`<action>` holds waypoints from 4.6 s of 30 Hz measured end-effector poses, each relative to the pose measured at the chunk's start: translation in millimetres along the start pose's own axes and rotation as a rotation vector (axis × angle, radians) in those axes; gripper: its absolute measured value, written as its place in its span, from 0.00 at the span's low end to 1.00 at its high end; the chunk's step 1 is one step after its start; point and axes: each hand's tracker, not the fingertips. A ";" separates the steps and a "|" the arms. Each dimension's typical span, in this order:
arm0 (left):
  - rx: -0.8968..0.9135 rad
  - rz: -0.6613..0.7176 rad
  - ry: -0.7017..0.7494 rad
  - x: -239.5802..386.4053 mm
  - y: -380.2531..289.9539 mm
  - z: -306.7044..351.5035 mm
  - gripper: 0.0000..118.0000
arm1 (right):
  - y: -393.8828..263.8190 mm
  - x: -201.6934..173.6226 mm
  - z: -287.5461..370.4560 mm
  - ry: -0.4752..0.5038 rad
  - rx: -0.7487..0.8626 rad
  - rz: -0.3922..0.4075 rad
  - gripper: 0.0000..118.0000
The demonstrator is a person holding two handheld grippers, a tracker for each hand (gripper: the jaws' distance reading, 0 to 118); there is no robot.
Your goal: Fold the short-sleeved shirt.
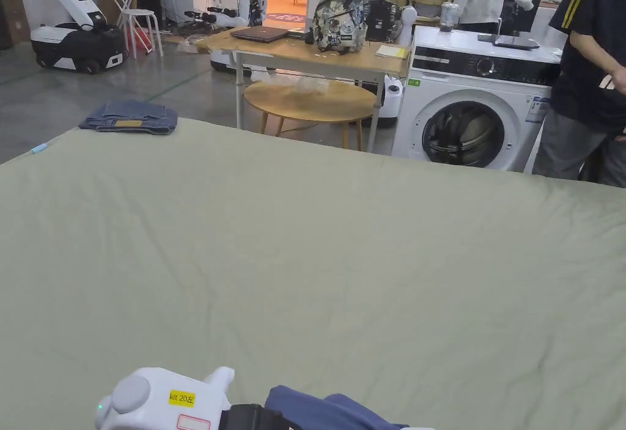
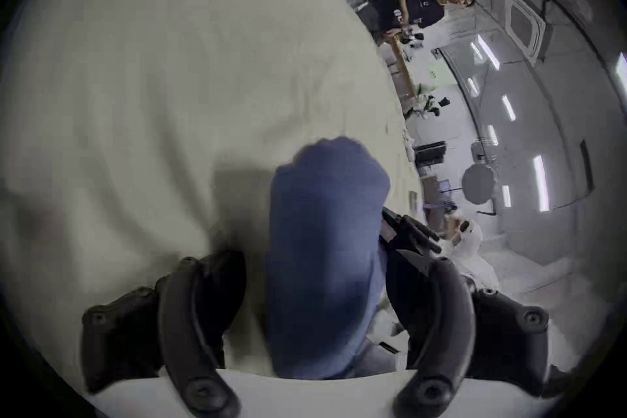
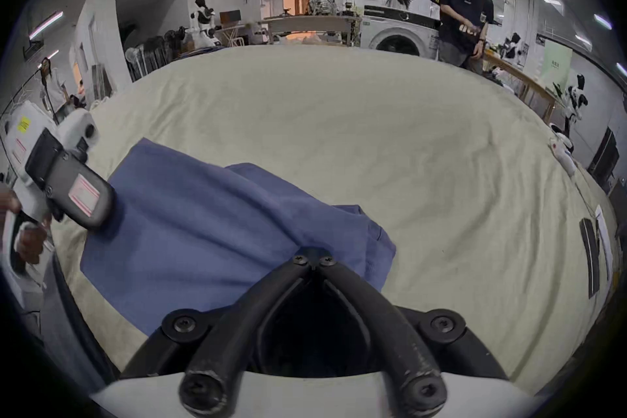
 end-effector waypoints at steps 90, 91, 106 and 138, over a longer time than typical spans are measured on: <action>0.722 -0.405 0.883 32.9 -0.2 258.1 0.11 | 78.2 27.6 39.1 -0.059 0.221 -0.059 0.00; 0.711 -0.445 0.874 36.7 -1.0 237.3 0.10 | 79.5 29.4 40.5 -0.061 0.227 -0.063 0.00; 0.926 -0.722 0.854 141.6 -23.1 40.6 0.00 | 100.2 54.4 59.9 -0.147 0.416 -0.105 0.00; 1.103 -0.717 0.767 168.6 -27.8 34.8 0.01 | 102.3 48.3 69.6 -0.175 0.573 -0.083 0.03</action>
